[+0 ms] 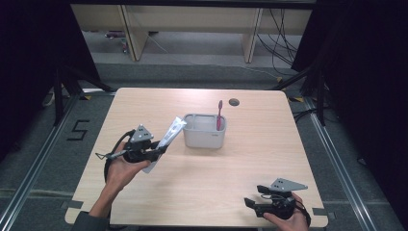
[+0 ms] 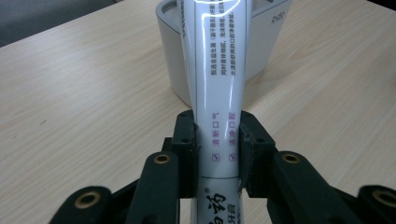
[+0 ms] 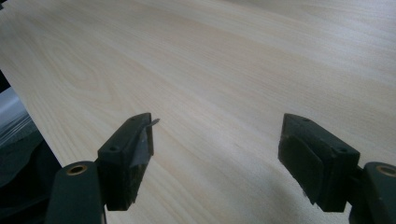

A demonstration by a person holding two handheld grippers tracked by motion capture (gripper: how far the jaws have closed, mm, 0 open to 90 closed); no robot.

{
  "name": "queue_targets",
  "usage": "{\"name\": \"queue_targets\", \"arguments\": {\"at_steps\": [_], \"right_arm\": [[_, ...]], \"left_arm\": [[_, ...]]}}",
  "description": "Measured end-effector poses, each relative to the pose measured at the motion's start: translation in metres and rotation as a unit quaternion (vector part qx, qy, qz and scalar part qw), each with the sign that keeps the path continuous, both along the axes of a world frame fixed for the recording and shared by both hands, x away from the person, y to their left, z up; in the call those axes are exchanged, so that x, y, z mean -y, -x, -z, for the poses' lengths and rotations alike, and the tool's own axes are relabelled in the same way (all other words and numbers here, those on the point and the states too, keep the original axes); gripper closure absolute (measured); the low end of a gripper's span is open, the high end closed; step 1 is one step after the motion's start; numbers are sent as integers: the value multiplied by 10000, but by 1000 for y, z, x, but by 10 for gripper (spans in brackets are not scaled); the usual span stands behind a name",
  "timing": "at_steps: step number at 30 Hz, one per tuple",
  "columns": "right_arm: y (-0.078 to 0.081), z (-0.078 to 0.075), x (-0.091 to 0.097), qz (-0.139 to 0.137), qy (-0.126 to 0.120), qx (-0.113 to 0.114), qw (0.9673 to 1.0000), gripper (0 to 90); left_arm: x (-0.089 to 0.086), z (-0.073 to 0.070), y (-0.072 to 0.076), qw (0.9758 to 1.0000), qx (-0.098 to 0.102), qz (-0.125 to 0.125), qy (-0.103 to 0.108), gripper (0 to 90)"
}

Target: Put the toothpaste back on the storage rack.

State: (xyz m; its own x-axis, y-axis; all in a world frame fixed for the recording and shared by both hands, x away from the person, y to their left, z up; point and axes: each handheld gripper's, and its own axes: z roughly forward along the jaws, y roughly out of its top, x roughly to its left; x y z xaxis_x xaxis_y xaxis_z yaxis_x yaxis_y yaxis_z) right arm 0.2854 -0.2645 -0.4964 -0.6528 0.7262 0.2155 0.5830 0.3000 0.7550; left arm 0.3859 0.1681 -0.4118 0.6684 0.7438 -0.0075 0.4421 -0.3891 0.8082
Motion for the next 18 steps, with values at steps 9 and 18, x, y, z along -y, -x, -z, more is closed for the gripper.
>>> {"name": "queue_targets", "arguments": {"at_steps": [9, 18], "right_arm": [[0, 0, 1, 18, 43, 37, 10000, 274], [-1, 0, 1, 40, 56, 9, 10000, 273]], "left_arm": [[0, -5, -5, 9997, 120, -137, 142, 712], [5, -13, -12, 9982, 289, -300, 440, 712]]}}
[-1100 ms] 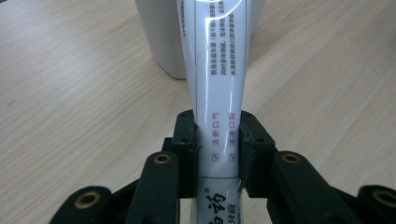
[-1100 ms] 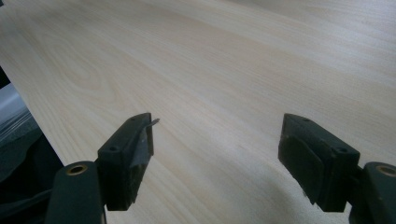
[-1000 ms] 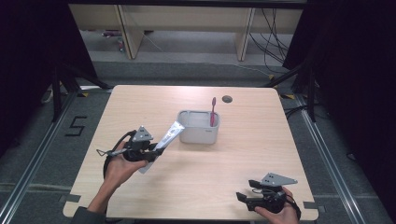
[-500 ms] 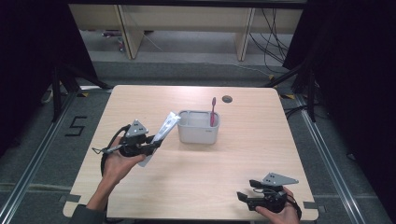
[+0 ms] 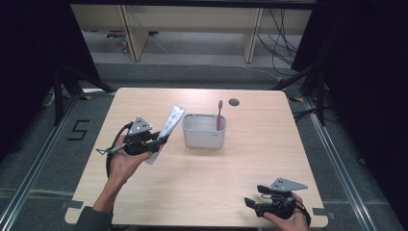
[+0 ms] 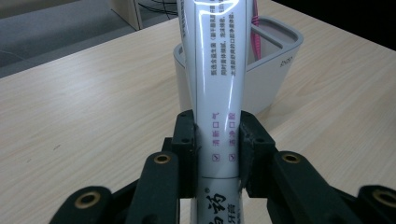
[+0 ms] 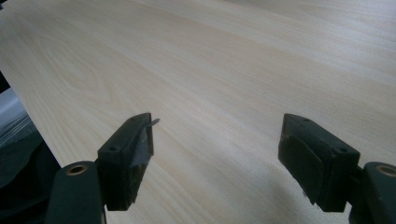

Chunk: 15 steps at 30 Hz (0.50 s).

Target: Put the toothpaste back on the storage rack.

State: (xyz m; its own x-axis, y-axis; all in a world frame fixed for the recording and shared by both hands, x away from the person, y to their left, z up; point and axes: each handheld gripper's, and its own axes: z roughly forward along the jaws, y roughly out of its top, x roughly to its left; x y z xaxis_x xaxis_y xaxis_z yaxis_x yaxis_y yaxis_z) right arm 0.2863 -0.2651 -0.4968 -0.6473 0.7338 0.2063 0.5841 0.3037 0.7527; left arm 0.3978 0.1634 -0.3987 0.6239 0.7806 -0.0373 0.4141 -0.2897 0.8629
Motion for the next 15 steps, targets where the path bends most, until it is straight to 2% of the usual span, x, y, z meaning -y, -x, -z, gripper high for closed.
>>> {"name": "queue_targets", "arguments": {"at_steps": [1, 2, 5, 11, 14, 15], "right_arm": [[0, 0, 0, 11, -5, -14, 10000, 273], [0, 0, 0, -25, -25, 3, 10000, 273], [0, 0, 1, -8, -15, 45, 10000, 273], [1, -1, 0, -2, -31, 2, 10000, 273], [1, 0, -1, -50, -69, -66, 9999, 273], [2, -1, -1, 17, -63, -126, 9999, 273]], "left_arm": [[-1, -1, 0, 10000, 20, -13, -72, 712], [0, -2, -1, 10000, 28, -39, 22, 713], [0, -3, -4, 9999, 58, -86, 112, 713], [1, -7, -7, 9996, 139, -148, 171, 712], [2, -9, -9, 9995, 146, -168, 216, 712], [2, -10, -10, 9994, 166, -184, 230, 712]]}}
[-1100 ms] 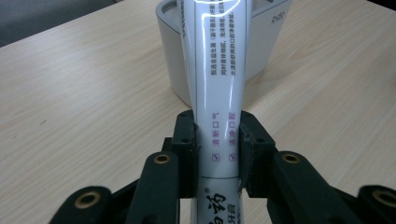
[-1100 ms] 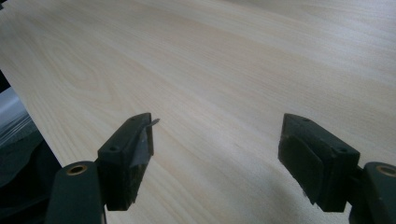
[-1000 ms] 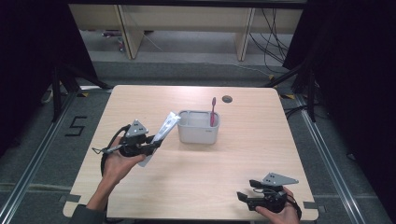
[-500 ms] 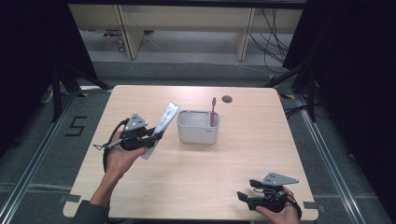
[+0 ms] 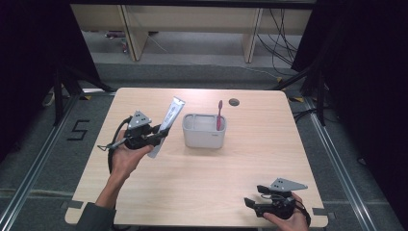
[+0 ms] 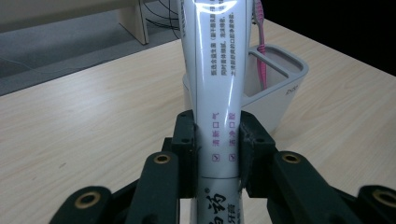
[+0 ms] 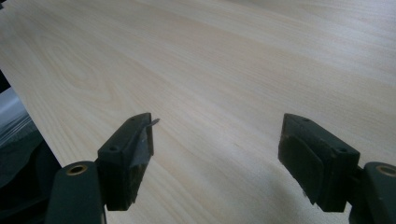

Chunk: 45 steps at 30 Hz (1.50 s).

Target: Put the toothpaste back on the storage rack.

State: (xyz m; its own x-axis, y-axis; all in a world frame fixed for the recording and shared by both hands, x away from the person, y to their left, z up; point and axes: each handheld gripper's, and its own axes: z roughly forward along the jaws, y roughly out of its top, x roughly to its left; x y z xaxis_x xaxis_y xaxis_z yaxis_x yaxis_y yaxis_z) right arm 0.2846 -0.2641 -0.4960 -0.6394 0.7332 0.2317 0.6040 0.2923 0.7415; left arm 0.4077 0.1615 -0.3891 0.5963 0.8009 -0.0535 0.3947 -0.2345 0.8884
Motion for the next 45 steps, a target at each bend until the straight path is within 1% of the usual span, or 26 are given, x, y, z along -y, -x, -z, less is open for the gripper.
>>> {"name": "queue_targets", "arguments": {"at_steps": [1, 5, 7, 9, 10, 11, 12, 14, 15, 16, 17, 18, 20, 21, 22, 24, 26, 32, 36, 41, 45], "right_arm": [[-2, 0, 1, -32, 85, 129, 9999, 273], [-1, 0, 2, -24, 82, 132, 9999, 273], [-1, 0, 2, -24, 94, 142, 9999, 273], [-1, 0, 1, -26, 76, 108, 9999, 273], [-2, 1, 1, -10, 59, 159, 9999, 273], [-2, 0, 2, -16, 107, 153, 9998, 273], [-1, 0, 0, 11, 28, 30, 10000, 273], [-1, 1, -1, 2, -20, 21, 10000, 273], [-1, 1, -1, 3, 12, -17, 10000, 273], [-1, 1, -2, 4, -27, -42, 10000, 273], [-1, 1, -1, -6, 14, 26, 10000, 273], [-1, 1, -1, 11, -16, 9, 10000, 273], [-1, 0, 0, 10, 16, 34, 10000, 273], [-1, 1, -1, 11, -25, 25, 10000, 273], [-1, 0, -1, 8, -12, 23, 10000, 273], [-1, 1, -1, 5, -14, 11, 10000, 273], [-1, 0, -1, 11, 31, 18, 10000, 273], [-1, 0, -1, -6, 10, 33, 10000, 273], [-1, 0, -1, -7, 29, 33, 10000, 273], [0, -1, -1, -9, 48, 36, 10000, 273], [0, 0, -1, -14, 13, 32, 10000, 273]], "left_arm": [[0, 0, -1, 10000, 0, -10, 29, 712], [3, -1, -5, 9999, 77, -70, 130, 712], [5, -2, -7, 9998, 84, -101, 149, 712], [7, -3, -10, 9997, 134, -117, 163, 712], [8, -3, -10, 9997, 143, -120, 179, 712], [9, -4, -11, 9996, 174, -138, 166, 712], [10, -4, -13, 9995, 198, -151, 191, 712], [12, -6, -15, 9991, 270, -207, 246, 712], [13, -7, -16, 9989, 296, -205, 284, 712], [13, -7, -17, 9988, 301, -218, 312, 712], [14, -8, -18, 9985, 337, -247, 351, 712], [15, -9, -20, 9984, 347, -241, 366, 712], [17, -10, -22, 9982, 371, -267, 393, 712], [19, -11, -23, 9981, 379, -275, 406, 712], [19, -11, -24, 9979, 392, -274, 430, 712], [22, -12, -27, 9973, 424, -289, 523, 712], [27, -14, -28, 9970, 439, -281, 568, 712], [43, -19, -32, 9954, 584, -233, 726, 712], [53, -22, -37, 9947, 602, -209, 811, 712], [65, -21, -41, 9950, 607, -150, 784, 712], [71, -20, -48, 9941, 647, -167, 854, 712]]}}
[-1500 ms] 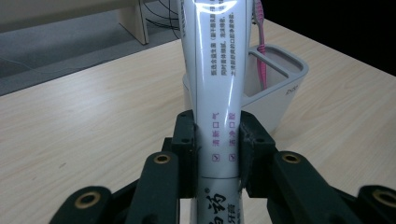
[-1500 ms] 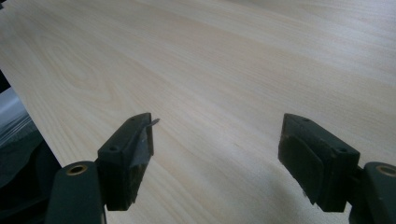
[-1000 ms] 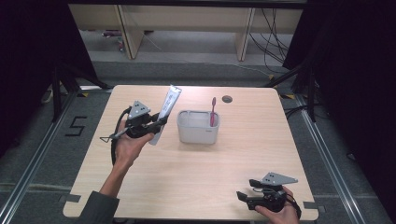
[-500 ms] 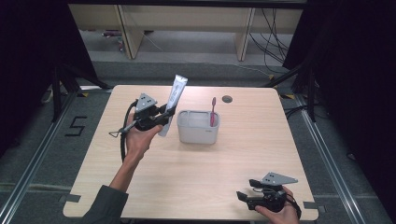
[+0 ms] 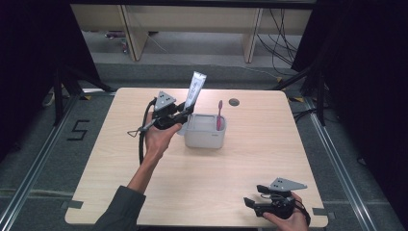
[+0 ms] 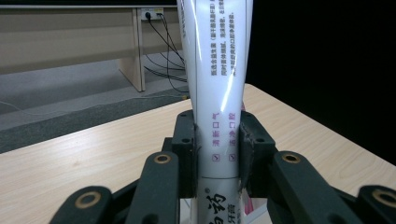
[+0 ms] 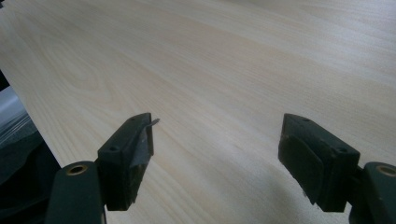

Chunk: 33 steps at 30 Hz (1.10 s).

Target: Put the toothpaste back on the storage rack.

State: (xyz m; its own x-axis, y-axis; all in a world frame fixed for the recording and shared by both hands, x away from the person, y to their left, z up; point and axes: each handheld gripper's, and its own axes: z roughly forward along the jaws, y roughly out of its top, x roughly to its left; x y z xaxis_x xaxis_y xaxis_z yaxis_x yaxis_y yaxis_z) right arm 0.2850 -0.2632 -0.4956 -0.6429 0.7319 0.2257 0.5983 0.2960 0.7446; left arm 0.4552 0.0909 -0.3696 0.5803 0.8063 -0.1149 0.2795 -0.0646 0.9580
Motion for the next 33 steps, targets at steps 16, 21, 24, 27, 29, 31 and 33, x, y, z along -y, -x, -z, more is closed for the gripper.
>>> {"name": "queue_targets", "arguments": {"at_steps": [16, 21, 24, 27, 29, 31, 33], "right_arm": [[-1, 0, 1, -37, 35, 105, 9999, 273], [-1, 0, 1, -44, 33, 103, 9999, 273], [-1, 0, 1, -61, 27, 115, 9999, 273], [-1, 0, 2, -52, 28, 102, 9999, 273], [-1, -1, 2, -17, 80, 103, 9999, 273], [-1, -1, 2, -22, 75, 99, 9999, 273], [-1, -1, 2, -51, 47, 96, 9999, 273]], "left_arm": [[21, 3, -17, 9996, 149, -80, 218, 713], [29, 8, -23, 9996, 149, -117, 223, 713], [34, 12, -27, 9994, 125, -137, 301, 713], [38, 14, -30, 9994, 106, -116, 295, 713], [41, 15, -31, 9995, 122, -127, 275, 713], [44, 18, -33, 9995, 128, -114, 276, 712], [45, 19, -34, 9995, 134, -122, 246, 712]]}}
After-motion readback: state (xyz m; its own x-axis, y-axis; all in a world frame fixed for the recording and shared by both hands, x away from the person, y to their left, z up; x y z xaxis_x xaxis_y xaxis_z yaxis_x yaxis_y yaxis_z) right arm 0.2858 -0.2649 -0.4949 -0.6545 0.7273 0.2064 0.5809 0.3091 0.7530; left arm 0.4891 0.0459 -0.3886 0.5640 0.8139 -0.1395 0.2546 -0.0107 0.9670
